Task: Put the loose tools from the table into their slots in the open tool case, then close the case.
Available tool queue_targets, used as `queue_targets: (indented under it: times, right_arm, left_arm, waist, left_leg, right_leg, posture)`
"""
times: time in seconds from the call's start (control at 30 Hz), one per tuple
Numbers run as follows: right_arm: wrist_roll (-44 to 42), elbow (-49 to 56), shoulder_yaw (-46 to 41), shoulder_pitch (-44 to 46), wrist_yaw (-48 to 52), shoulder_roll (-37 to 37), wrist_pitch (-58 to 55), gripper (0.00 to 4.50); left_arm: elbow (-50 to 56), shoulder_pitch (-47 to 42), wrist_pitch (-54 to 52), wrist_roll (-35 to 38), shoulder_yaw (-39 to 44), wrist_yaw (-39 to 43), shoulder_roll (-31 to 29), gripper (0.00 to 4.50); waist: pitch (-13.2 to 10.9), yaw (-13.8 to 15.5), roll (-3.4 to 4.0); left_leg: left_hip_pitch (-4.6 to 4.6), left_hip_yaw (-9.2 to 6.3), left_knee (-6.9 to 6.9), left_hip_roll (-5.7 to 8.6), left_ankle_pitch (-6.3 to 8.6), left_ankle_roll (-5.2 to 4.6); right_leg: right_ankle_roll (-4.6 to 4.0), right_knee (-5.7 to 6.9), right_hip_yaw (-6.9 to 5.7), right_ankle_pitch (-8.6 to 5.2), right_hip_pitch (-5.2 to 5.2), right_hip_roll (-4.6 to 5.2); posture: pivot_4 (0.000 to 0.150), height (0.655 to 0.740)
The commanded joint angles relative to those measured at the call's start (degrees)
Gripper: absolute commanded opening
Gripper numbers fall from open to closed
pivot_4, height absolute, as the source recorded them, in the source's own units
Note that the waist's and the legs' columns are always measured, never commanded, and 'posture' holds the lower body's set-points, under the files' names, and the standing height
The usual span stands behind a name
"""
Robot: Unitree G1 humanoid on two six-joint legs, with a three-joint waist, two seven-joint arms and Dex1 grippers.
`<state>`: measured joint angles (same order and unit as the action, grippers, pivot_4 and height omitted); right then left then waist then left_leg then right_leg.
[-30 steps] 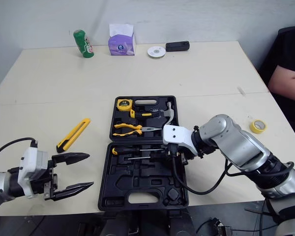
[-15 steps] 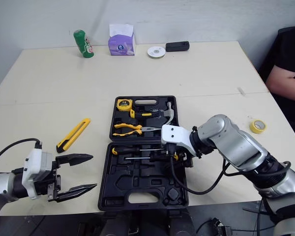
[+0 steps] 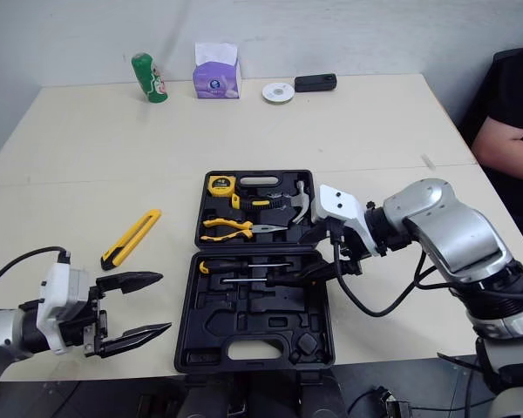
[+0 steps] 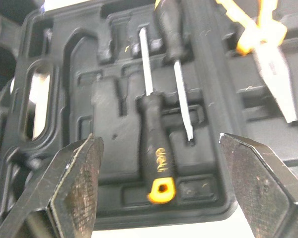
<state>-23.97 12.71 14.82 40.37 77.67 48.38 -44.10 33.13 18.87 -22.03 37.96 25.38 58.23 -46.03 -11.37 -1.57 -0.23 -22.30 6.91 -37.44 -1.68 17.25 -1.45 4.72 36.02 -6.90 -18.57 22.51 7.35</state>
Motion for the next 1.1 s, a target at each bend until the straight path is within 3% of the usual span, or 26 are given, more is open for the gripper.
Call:
queue_targets:
  times: [0.03, 0.1, 0.3, 0.33, 1.1]
  right_arm:
    - [-3.87, 1.09, -4.44, -2.95, 0.86, -2.96, 6.11, 3.62]
    - [-4.28, 0.49, -6.07, -5.22, 0.58, -5.27, 10.65, 3.08]
    - [-3.59, -2.00, -5.04, -8.73, 2.67, -9.43, 19.33, 0.16]
    - [-3.08, -2.45, -4.08, -9.25, 3.03, -9.72, 19.95, 0.03]
    - [7.68, -14.72, 3.04, -9.93, -0.93, -16.08, 27.80, 0.03]
  left_arm:
    - [0.19, -0.94, 0.83, 0.93, 1.64, 0.77, -0.66, 4.50]
    - [-0.28, -1.50, 0.72, 0.83, 1.72, 1.08, -0.90, 4.50]
    - [-1.94, -2.69, 1.23, -0.18, 1.15, 2.30, -1.18, 4.50]
    - [-2.32, -3.24, 1.34, -0.52, 0.59, 2.35, -1.26, 4.50]
    - [-2.33, -2.83, 1.61, -1.68, -2.40, 2.26, -0.71, 4.50]
  waist:
    - [0.00, -0.03, 0.00]
    - [0.00, 0.01, 0.00]
    - [0.01, 0.02, -0.01]
    - [0.01, 0.02, -0.01]
    - [0.03, -0.02, -0.06]
  left_leg:
    - [0.00, 0.01, 0.01, 0.00, 0.00, 0.00]
    - [0.00, 0.01, 0.01, 0.00, -0.01, 0.00]
    - [0.00, 0.02, -0.08, 0.01, -0.03, -0.04]
    - [0.00, 0.02, -0.08, 0.01, -0.03, -0.04]
    - [0.01, 0.01, -0.15, 0.01, -0.03, -0.03]
  right_leg:
    - [0.00, 0.01, 0.01, 0.00, 0.00, -0.01]
    - [0.00, 0.01, -0.01, 0.00, 0.00, -0.02]
    - [0.05, 0.06, 0.00, 0.03, -0.03, -0.01]
    - [0.05, 0.07, 0.00, 0.03, -0.02, -0.01]
    - [0.04, 0.15, 0.01, 0.02, -0.02, -0.01]
  posture:
    - [0.150, 0.7400]
    - [0.150, 0.7400]
    - [0.150, 0.7400]
    - [0.150, 0.7400]
    - [0.150, 0.7400]
